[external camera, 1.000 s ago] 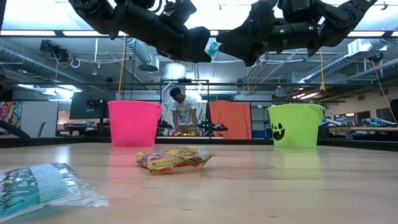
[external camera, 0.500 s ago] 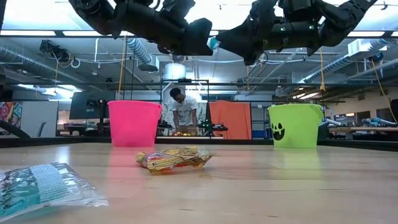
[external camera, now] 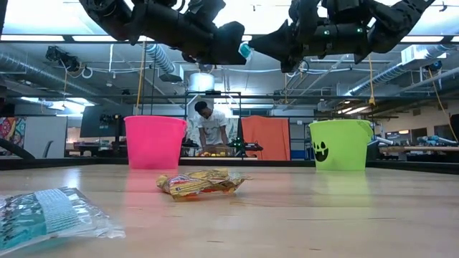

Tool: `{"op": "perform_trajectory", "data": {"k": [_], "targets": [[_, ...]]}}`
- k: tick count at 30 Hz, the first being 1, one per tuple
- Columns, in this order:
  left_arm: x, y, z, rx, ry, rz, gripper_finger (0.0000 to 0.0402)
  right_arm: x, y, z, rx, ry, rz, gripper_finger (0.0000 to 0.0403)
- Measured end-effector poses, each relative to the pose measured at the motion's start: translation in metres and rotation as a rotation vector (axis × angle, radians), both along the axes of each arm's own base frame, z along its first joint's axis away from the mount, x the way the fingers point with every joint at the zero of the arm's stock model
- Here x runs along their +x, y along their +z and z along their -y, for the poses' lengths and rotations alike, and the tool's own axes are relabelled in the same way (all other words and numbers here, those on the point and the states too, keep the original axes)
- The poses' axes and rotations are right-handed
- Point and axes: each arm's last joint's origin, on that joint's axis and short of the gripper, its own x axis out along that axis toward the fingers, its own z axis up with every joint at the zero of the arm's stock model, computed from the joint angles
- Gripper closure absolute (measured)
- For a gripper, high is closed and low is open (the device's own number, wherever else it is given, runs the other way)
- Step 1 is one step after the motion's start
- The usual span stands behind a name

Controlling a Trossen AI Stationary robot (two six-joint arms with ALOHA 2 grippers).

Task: Sort candy by brand, put in halloween buckets
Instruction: Put the blue candy into the green bucket

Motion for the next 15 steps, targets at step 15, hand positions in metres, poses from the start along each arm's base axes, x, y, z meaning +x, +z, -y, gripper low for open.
{"op": "perform_trajectory", "data": {"k": [15], "targets": [[-0.0007, -0.0059, 0.0002, -0.002, 0.0, -0.063, 0.0266, 0.0001, -0.0011, 0.0011, -0.011, -0.028, -0.008, 0.0401]]}}
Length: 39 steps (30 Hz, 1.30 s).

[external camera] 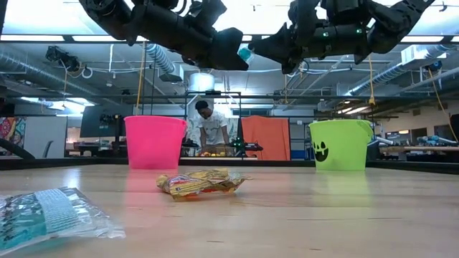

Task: Sort candy by brand, put in halloween buckets
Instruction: Put the blue candy into the green bucket

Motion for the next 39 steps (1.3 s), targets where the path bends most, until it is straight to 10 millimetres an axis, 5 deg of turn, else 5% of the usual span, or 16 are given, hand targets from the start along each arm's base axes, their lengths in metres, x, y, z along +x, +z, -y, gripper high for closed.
{"op": "perform_trajectory", "data": {"k": [7, 17, 30, 39], "targets": [[-0.001, -0.006, 0.0, -0.013, 0.014, -0.052, 0.0216, -0.003, -0.001, 0.006, -0.021, -0.064, -0.028, 0.0401], [-0.007, -0.023, 0.002, -0.098, 0.037, -0.175, 0.0213, -0.036, 0.01, 0.033, -0.026, -0.304, -0.178, 0.0402], [-0.015, -0.027, 0.038, -0.123, -0.038, -0.242, 0.0213, -0.105, 0.012, 0.047, 0.068, -0.674, -0.503, 0.0401], [-0.031, -0.022, 0.061, -0.184, -0.061, -0.271, 0.0213, -0.123, 0.006, 0.055, 0.107, -0.789, -0.609, 0.0371]]}}
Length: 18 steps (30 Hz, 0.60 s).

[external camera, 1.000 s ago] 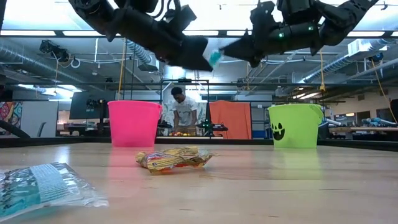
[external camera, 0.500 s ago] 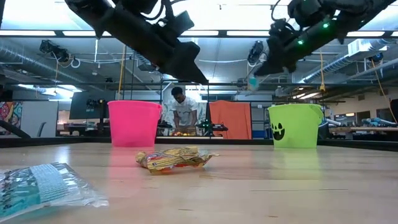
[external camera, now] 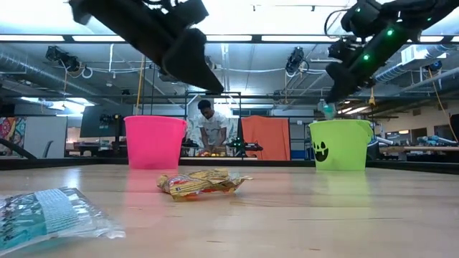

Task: Sort candy by brand, put in halloween buckets
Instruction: Put the blue candy into the green bucket, then put the gold red candy into the pink bucket

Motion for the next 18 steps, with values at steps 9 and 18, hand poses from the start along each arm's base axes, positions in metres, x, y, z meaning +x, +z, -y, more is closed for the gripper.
{"op": "perform_trajectory", "data": {"k": [9, 18], "targets": [[-0.026, 0.018, 0.025, 0.019, -0.003, 0.007, 0.0213, -0.003, -0.003, 0.0, 0.072, 0.043, 0.007, 0.0267], [-0.07, 0.027, 0.043, -0.075, -0.034, -0.1, 0.0213, 0.029, 0.005, -0.037, 0.273, 0.525, 0.254, 0.0221]]}}
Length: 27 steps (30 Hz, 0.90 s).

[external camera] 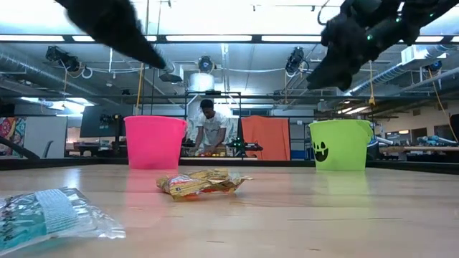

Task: Sort candy by brand, put in halloween buckets
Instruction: Put the gold red candy into the pink bucket

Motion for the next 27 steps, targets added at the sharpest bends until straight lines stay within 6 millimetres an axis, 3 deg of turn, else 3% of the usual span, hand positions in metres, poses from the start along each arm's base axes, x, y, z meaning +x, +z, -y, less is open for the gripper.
{"op": "perform_trajectory", "data": {"k": [6, 11, 19, 27], "targets": [[-0.016, -0.007, 0.014, -0.048, 0.007, -0.048, 0.0213, 0.036, -0.011, -0.051, 0.061, 0.198, 0.019, 0.0224], [-0.019, -0.007, 0.02, -0.067, -0.004, -0.036, 0.0213, 0.061, -0.032, -0.085, 0.021, 0.224, -0.016, 0.0224], [-0.02, -0.008, 0.024, -0.116, -0.044, -0.057, 0.0213, 0.094, -0.086, -0.112, 0.073, 0.221, -0.101, 0.0224], [-0.02, -0.008, 0.025, -0.114, -0.047, -0.052, 0.0213, 0.122, -0.126, -0.135, 0.199, 0.315, 0.025, 0.0224]]}}
